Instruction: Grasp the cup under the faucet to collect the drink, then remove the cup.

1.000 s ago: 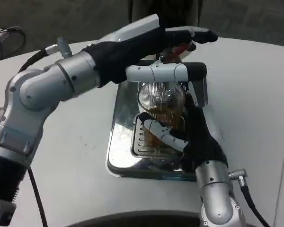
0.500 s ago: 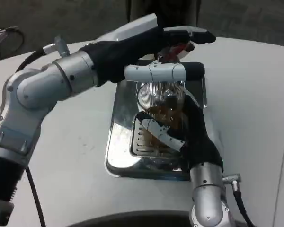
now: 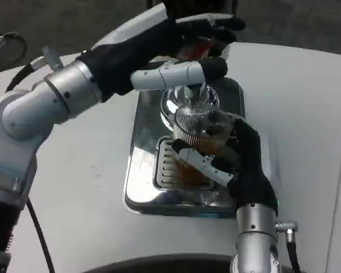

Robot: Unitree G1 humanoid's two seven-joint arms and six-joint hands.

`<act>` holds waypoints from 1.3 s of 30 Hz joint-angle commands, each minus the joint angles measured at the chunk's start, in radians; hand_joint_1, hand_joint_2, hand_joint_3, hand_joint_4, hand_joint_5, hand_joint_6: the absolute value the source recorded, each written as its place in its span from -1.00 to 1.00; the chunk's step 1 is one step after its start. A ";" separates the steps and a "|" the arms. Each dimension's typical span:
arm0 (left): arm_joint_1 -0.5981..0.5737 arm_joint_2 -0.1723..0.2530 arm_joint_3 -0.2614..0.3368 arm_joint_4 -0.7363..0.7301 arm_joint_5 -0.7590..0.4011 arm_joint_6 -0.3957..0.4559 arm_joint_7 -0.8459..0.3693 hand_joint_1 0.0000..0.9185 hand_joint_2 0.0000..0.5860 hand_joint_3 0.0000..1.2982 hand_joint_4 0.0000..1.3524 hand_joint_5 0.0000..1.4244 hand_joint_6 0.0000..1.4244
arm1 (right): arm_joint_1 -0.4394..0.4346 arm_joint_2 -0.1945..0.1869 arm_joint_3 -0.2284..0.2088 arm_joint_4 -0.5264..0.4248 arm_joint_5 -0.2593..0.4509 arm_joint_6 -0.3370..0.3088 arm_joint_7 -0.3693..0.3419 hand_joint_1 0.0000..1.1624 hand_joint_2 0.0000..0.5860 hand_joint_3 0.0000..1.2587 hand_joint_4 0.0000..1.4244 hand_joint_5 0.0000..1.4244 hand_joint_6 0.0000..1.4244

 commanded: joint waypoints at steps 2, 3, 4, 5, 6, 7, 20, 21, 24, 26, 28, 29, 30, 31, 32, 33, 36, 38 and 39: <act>0.015 0.002 0.034 -0.028 -0.016 -0.022 0.031 -1.00 -1.00 -0.70 -0.68 -0.58 -0.78 | 0.037 0.027 0.003 -0.041 -0.007 -0.004 -0.014 0.33 -0.13 -0.11 -0.05 -0.13 -0.58; 0.016 0.001 0.039 -0.031 -0.018 -0.022 0.032 -1.00 -0.99 -0.70 -0.67 -0.57 -0.77 | 0.040 0.026 0.002 -0.048 -0.007 -0.004 -0.013 0.33 -0.13 -0.10 -0.05 -0.13 -0.58; 0.018 0.000 0.044 -0.034 -0.021 -0.023 0.034 -1.00 -0.99 -0.70 -0.66 -0.56 -0.77 | 0.045 0.024 0.003 -0.057 -0.011 -0.003 -0.012 0.33 -0.13 -0.10 -0.04 -0.12 -0.58; 0.021 -0.001 0.050 -0.038 -0.025 -0.025 0.037 -1.00 -0.99 -0.70 -0.66 -0.56 -0.77 | 0.048 0.023 0.002 -0.062 -0.014 -0.003 -0.012 0.33 -0.13 -0.08 -0.04 -0.10 -0.57; 0.023 -0.002 0.054 -0.040 -0.028 -0.026 0.039 -1.00 -0.99 -0.68 -0.66 -0.55 -0.77 | 0.053 0.023 -0.001 -0.071 -0.014 -0.002 -0.011 0.33 -0.13 -0.07 -0.02 -0.10 -0.56; 0.025 -0.003 0.059 -0.044 -0.032 -0.028 0.043 -1.00 -0.99 -0.68 -0.66 -0.55 -0.76 | 0.059 0.022 -0.003 -0.079 -0.016 -0.002 -0.012 0.33 -0.13 -0.07 -0.02 -0.09 -0.56; 0.114 0.020 0.144 -0.152 -0.089 0.003 0.058 -1.00 -1.00 -0.66 -0.63 -0.52 -0.73 | 0.172 -0.002 -0.012 -0.222 -0.015 -0.002 0.027 0.36 -0.22 0.12 0.15 0.09 -0.47; 0.129 0.024 0.154 -0.164 -0.095 0.008 0.061 -1.00 -1.00 -0.66 -0.63 -0.52 -0.72 | 0.182 -0.007 -0.010 -0.238 -0.021 0.009 0.033 0.36 -0.22 0.13 0.15 0.09 -0.47; 0.178 0.034 0.183 -0.204 -0.110 0.023 0.066 -1.00 -1.00 -0.66 -0.63 -0.52 -0.72 | 0.219 -0.021 -0.020 -0.282 -0.013 0.009 0.051 0.37 -0.22 0.14 0.18 0.13 -0.47; 0.214 0.041 0.204 -0.232 -0.119 0.033 0.073 -1.00 -1.00 -0.65 -0.62 -0.52 -0.72 | 0.245 -0.030 -0.021 -0.322 -0.018 0.011 0.063 0.37 -0.22 0.16 0.18 0.15 -0.47; 0.263 0.044 0.231 -0.263 -0.132 0.048 0.087 -1.00 -1.00 -0.64 -0.61 -0.50 -0.70 | 0.275 -0.035 -0.019 -0.364 -0.018 0.010 0.077 0.37 -0.22 0.18 0.20 0.15 -0.46; 0.304 0.041 0.250 -0.285 -0.142 0.063 0.099 -1.00 -1.00 -0.64 -0.61 -0.50 -0.70 | 0.293 -0.036 -0.019 -0.383 -0.019 0.010 0.083 0.37 -0.22 0.20 0.20 0.15 -0.45; 0.342 0.037 0.267 -0.305 -0.150 0.077 0.110 -1.00 -1.00 -0.63 -0.61 -0.50 -0.70 | 0.309 -0.039 -0.019 -0.400 -0.018 0.010 0.089 0.37 -0.22 0.21 0.20 0.16 -0.45; 0.367 0.035 0.276 -0.320 -0.156 0.088 0.119 -1.00 -1.00 -0.63 -0.61 -0.50 -0.70 | 0.326 -0.040 -0.019 -0.415 -0.017 0.007 0.095 0.37 -0.22 0.22 0.20 0.17 -0.45; 0.392 0.033 0.283 -0.335 -0.160 0.098 0.126 -1.00 -1.00 -0.63 -0.61 -0.50 -0.70 | 0.344 -0.042 -0.017 -0.433 -0.018 0.005 0.102 0.37 -0.22 0.22 0.20 0.17 -0.44; 0.434 0.026 0.292 -0.354 -0.163 0.108 0.140 -1.00 -1.00 -0.62 -0.61 -0.50 -0.68 | 0.364 -0.041 -0.014 -0.453 -0.018 0.004 0.107 0.37 -0.22 0.23 0.20 0.18 -0.44; 0.543 0.000 0.318 -0.396 -0.177 0.142 0.182 -1.00 -1.00 -0.61 -0.61 -0.50 -0.67 | 0.422 -0.040 -0.001 -0.513 -0.029 0.004 0.121 0.37 -0.22 0.24 0.22 0.18 -0.43; 0.599 -0.018 0.330 -0.413 -0.183 0.163 0.208 -1.00 -1.00 -0.62 -0.61 -0.50 -0.66 | 0.446 -0.039 0.004 -0.540 -0.034 0.006 0.129 0.37 -0.22 0.24 0.22 0.19 -0.43; 0.620 -0.025 0.335 -0.420 -0.184 0.171 0.218 -1.00 -1.00 -0.63 -0.61 -0.50 -0.65 | 0.457 -0.043 0.008 -0.554 -0.041 0.006 0.133 0.37 -0.22 0.25 0.22 0.19 -0.43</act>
